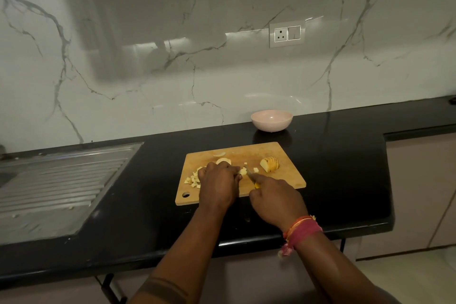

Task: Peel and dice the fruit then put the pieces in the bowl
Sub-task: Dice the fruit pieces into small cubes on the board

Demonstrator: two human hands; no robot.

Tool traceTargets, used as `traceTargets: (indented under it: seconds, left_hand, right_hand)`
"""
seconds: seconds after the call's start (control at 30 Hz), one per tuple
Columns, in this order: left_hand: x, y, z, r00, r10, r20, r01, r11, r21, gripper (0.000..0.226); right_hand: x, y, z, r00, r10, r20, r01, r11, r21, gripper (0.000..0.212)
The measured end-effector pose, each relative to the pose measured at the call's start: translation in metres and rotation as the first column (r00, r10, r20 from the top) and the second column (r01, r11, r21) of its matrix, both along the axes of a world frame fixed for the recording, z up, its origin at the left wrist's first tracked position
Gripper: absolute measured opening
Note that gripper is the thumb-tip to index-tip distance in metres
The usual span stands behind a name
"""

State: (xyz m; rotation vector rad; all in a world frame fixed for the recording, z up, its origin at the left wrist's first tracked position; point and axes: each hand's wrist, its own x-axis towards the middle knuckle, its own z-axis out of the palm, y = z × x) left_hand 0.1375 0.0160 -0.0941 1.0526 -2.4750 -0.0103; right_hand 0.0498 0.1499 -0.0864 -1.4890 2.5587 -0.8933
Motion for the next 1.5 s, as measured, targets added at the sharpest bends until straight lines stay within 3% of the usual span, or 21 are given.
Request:
traceTargets:
  seconds: [0.6, 0.93, 1.5]
  left_hand:
    - [0.003, 0.003, 0.001, 1.0, -0.001, 0.029, 0.002, 0.998, -0.06, 0.036]
    - [0.002, 0.0, 0.001, 0.997, -0.037, -0.062, 0.038, 0.999, 0.019, 0.029]
    - [0.002, -0.001, 0.002, 0.996, -0.029, -0.087, 0.033, 0.999, 0.038, 0.027]
  right_hand:
    - [0.004, 0.0, 0.003, 0.998, -0.025, 0.053, 0.028, 0.998, -0.047, 0.049]
    - [0.001, 0.001, 0.003, 0.996, -0.025, 0.081, 0.031, 0.997, -0.078, 0.048]
    - [0.017, -0.003, 0.003, 0.999, -0.022, -0.037, 0.02, 0.998, -0.06, 0.056]
